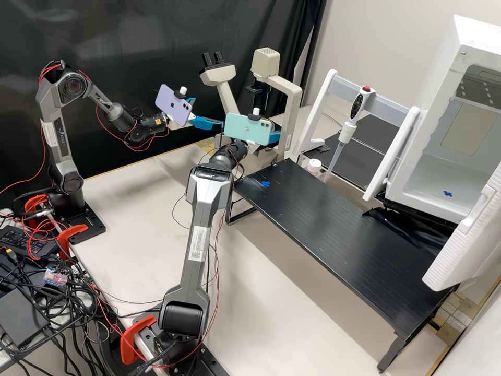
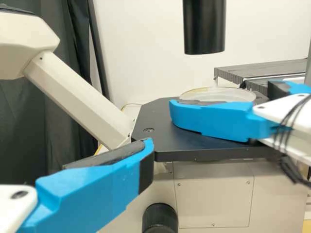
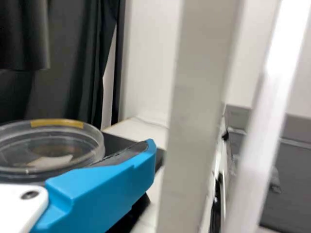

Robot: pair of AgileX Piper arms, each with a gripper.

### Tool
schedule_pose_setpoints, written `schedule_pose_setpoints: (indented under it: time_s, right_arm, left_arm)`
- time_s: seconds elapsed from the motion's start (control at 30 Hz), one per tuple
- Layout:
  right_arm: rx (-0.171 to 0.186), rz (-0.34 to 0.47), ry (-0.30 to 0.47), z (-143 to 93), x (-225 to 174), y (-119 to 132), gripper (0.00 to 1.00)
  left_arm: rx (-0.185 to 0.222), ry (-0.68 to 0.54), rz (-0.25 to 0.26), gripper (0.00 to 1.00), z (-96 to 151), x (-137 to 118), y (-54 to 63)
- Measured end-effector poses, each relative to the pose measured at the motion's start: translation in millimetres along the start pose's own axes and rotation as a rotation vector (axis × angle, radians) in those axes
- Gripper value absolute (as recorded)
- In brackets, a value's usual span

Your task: Move the petri dish to the microscope

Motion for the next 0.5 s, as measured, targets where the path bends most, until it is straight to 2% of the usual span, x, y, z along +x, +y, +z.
schedule_pose_setpoints:
  time_s: [0.13, 0.27, 0.3, 0.4, 0.5]
  right_arm:
    - [0.018, -0.033, 0.032, 1.1, -28.0, 8.6, 1.0]
    - [0.033, -0.021, 0.077, -3.9, -50.4, 22.9, 1.0]
    - [0.022, -0.032, 0.085, -1.9, -59.6, 21.3, 1.0]
    - [0.042, -0.043, 0.114, -2.5, -92.1, 27.8, 1.0]
    - [0.023, -0.023, 0.162, -1.8, -117.9, 36.0, 1.0]
  left_arm:
    - [0.0, 0.0, 0.0, 1.0, 0.0, 0.0, 0.0]
    - [0.0, 0.0, 0.0, 1.0, 0.0, 0.0, 0.0]
    - [0.0, 0.0, 0.0, 1.0, 0.0, 0.0, 0.0]
    - [0.0, 0.0, 0.0, 1.0, 0.0, 0.0, 0.0]
    - [0.0, 0.0, 0.0, 1.0, 0.0, 0.0, 0.0]
